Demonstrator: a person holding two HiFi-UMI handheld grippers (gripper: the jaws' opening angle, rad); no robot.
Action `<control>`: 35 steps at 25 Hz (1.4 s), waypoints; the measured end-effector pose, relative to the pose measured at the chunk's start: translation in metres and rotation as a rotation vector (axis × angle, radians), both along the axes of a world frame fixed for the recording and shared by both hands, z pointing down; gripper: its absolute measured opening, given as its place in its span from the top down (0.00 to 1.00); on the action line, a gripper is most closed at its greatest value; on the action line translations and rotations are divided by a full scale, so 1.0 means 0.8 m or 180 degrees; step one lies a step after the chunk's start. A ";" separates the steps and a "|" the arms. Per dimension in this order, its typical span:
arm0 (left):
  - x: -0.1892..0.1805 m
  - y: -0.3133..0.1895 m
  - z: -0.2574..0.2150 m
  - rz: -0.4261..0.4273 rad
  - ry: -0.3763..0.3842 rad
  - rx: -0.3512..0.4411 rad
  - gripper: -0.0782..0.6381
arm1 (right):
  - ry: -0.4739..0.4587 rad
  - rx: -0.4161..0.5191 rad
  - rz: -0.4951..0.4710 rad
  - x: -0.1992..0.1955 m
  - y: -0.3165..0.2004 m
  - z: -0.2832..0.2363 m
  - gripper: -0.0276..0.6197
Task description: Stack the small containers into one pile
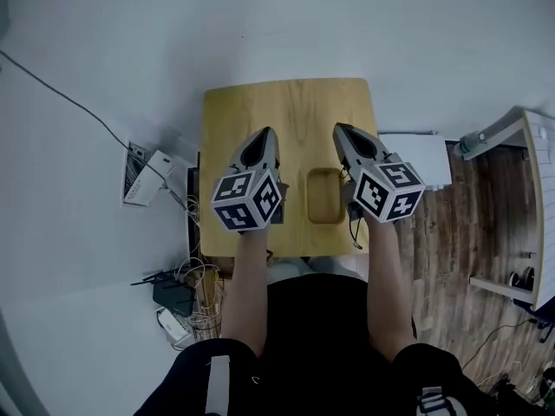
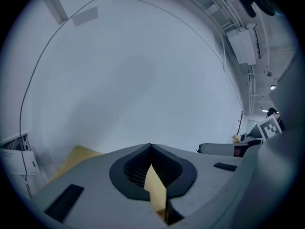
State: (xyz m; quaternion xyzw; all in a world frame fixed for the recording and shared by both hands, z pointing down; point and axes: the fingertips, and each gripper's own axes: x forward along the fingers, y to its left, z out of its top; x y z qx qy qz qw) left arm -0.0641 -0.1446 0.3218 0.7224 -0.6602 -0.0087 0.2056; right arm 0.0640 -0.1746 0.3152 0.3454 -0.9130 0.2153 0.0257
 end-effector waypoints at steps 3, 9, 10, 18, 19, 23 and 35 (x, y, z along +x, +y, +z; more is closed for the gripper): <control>-0.020 0.011 -0.050 -0.0133 0.0107 0.0324 0.89 | -0.0278 0.0150 -0.0168 -0.017 0.006 -0.044 0.95; -0.070 0.039 -0.125 -0.0471 -0.0105 0.0676 0.89 | -0.0305 0.0635 -0.0304 -0.051 0.024 -0.113 0.95; -0.077 0.043 -0.136 -0.0533 -0.0138 0.0729 0.89 | -0.0340 0.0707 -0.0313 -0.054 0.026 -0.126 0.95; -0.095 0.053 -0.182 -0.0603 -0.0263 0.1039 0.89 | -0.0157 0.1120 -0.0267 -0.071 0.036 -0.166 0.95; -0.095 0.051 -0.183 -0.0592 -0.0302 0.1025 0.89 | -0.0104 0.1154 -0.0238 -0.074 0.036 -0.166 0.95; -0.092 0.046 -0.199 -0.0504 -0.0513 0.1085 0.89 | 0.0025 0.1260 -0.0086 -0.077 0.034 -0.173 0.95; -0.080 0.031 -0.208 -0.0241 -0.0665 0.1091 0.89 | 0.0114 0.1300 0.0093 -0.079 0.023 -0.180 0.95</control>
